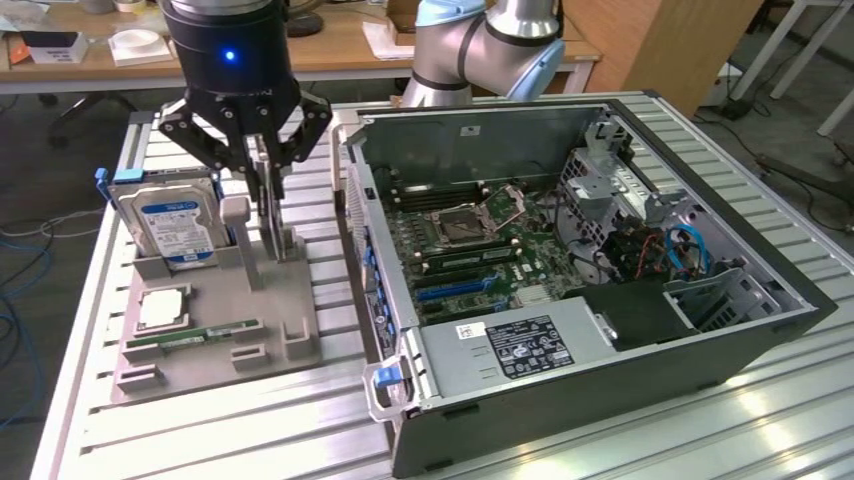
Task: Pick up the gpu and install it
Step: 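Pick up the gpu and move the gpu toward the slot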
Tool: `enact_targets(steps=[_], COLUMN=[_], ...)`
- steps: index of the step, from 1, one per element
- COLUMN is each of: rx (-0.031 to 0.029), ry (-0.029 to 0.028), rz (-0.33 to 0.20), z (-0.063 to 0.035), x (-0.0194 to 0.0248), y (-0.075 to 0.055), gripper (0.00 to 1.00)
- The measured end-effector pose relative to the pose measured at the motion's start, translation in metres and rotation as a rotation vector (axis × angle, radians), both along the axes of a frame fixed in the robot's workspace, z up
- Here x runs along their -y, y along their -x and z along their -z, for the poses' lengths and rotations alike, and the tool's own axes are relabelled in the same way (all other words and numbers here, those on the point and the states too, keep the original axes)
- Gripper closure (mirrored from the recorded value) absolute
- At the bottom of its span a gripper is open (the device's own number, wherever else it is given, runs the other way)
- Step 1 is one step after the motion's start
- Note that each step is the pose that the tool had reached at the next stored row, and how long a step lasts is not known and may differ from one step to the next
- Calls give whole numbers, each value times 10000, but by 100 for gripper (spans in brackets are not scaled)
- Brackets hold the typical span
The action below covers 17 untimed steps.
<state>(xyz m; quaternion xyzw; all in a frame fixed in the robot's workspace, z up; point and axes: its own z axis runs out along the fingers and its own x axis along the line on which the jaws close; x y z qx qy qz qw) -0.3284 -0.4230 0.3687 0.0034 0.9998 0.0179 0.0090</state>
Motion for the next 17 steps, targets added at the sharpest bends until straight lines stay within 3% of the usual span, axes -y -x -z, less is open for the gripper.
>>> enact_targets(steps=[17], rx=[-12], ry=[1], rz=[0], z=[-70], x=[0], y=[0], gripper=[74])
